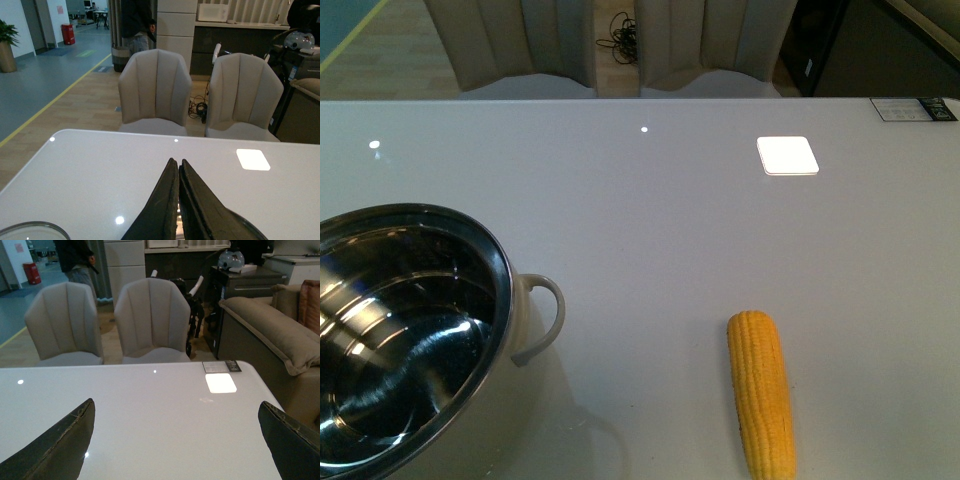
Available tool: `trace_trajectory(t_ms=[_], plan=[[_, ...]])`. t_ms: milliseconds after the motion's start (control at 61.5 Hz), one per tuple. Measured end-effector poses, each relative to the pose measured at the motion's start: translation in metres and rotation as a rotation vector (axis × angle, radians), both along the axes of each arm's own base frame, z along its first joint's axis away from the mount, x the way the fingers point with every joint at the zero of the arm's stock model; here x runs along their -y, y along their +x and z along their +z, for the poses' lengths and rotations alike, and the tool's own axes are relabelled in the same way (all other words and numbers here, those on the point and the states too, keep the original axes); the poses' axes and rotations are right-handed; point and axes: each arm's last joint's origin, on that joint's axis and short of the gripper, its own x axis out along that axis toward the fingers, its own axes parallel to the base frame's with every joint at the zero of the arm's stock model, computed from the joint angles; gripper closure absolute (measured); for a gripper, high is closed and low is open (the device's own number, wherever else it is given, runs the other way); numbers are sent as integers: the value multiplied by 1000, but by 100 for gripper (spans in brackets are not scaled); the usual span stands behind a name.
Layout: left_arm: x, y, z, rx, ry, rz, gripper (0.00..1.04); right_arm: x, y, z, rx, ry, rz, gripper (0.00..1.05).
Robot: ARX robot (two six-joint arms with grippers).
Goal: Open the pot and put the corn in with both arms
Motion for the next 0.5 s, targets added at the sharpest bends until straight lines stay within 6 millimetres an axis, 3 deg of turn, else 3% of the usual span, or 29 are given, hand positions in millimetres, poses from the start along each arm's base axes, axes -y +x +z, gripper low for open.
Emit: trace_trajectory(t_ms=[130,504], plan=[[10,-7,0,19,5,-13,101,0,0,0,0,0,-1,9],[11,-8,0,20,4,-7,101,0,0,0,0,0,-1,9]])
